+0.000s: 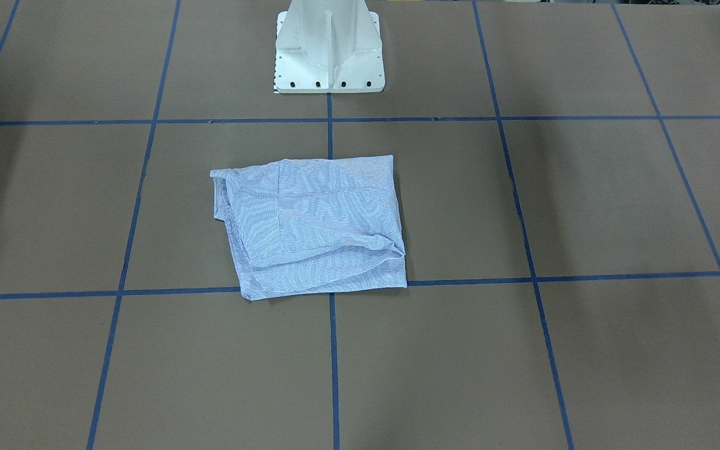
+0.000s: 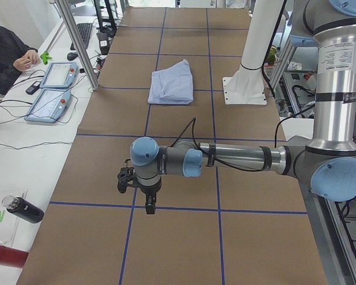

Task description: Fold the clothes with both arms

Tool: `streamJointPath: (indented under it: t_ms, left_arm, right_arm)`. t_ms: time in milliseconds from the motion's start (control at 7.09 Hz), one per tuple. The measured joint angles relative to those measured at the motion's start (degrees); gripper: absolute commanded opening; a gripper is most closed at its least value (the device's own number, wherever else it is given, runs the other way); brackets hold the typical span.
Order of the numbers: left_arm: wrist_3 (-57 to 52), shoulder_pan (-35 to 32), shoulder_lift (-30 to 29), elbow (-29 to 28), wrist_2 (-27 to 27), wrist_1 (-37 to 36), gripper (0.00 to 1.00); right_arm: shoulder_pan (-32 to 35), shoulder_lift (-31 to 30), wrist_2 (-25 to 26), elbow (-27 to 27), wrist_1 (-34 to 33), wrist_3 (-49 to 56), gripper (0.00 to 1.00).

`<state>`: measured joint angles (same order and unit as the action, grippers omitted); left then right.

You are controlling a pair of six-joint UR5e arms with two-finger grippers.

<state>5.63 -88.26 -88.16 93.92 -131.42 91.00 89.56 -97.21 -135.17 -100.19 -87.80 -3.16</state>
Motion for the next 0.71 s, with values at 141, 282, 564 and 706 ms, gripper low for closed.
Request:
streamJointPath:
  t_ms: [141, 282, 564, 706]
  left_arm:
    - [0.02, 0.34, 0.0, -0.41, -0.07, 0.03, 1.0]
    - [0.01, 0.57, 0.01, -0.72, -0.17, 0.04, 1.0]
    - [-0.03, 0.68, 0.01, -0.9, -0.18, 0.05, 1.0]
    - [-0.06, 0.71, 0.03, -0.99, -0.18, 0.07, 1.0]
  right_arm:
    - [0.0, 0.0, 0.0, 0.0, 0.0, 0.0, 1.0]
    - [0.0, 0.0, 0.0, 0.0, 0.0, 0.0, 1.0]
    - [0.0, 0.0, -0.01, 0.0, 0.0, -0.06, 1.0]
    - [0.0, 0.0, 0.0, 0.0, 0.0, -0.07, 1.0]
